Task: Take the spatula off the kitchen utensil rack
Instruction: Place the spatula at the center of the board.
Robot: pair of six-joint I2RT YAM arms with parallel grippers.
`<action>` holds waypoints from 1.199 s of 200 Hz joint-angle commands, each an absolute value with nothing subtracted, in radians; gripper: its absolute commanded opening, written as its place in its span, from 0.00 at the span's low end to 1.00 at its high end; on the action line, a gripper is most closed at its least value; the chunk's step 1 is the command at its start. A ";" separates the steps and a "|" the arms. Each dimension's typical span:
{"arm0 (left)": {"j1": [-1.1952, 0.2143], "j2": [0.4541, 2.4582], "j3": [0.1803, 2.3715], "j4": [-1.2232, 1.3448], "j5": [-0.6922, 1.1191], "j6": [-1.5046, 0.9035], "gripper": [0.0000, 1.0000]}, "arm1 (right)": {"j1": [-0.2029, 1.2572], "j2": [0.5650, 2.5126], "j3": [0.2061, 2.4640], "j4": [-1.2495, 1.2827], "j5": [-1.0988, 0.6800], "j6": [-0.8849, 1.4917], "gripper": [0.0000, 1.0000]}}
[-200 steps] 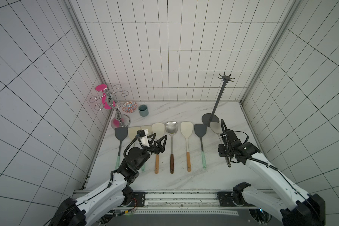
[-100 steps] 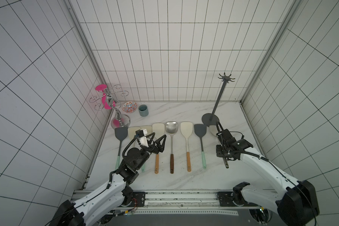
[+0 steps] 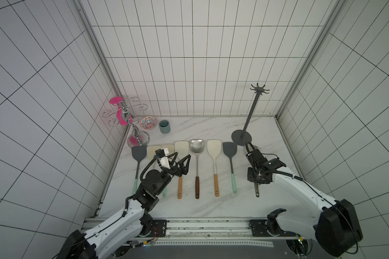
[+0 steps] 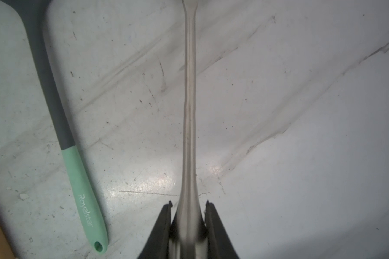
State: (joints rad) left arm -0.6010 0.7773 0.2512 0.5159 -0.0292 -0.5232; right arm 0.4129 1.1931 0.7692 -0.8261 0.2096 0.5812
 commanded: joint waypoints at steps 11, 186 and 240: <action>-0.597 0.776 0.240 0.524 -0.027 -0.520 0.98 | 0.413 1.219 0.719 -0.838 0.206 0.600 0.00; -0.597 0.764 0.236 0.525 -0.032 -0.515 0.98 | 0.396 1.399 0.737 -0.751 0.191 0.556 0.51; -0.597 0.767 0.235 0.525 -0.037 -0.514 0.98 | 0.265 1.402 0.801 -0.750 0.094 0.464 0.73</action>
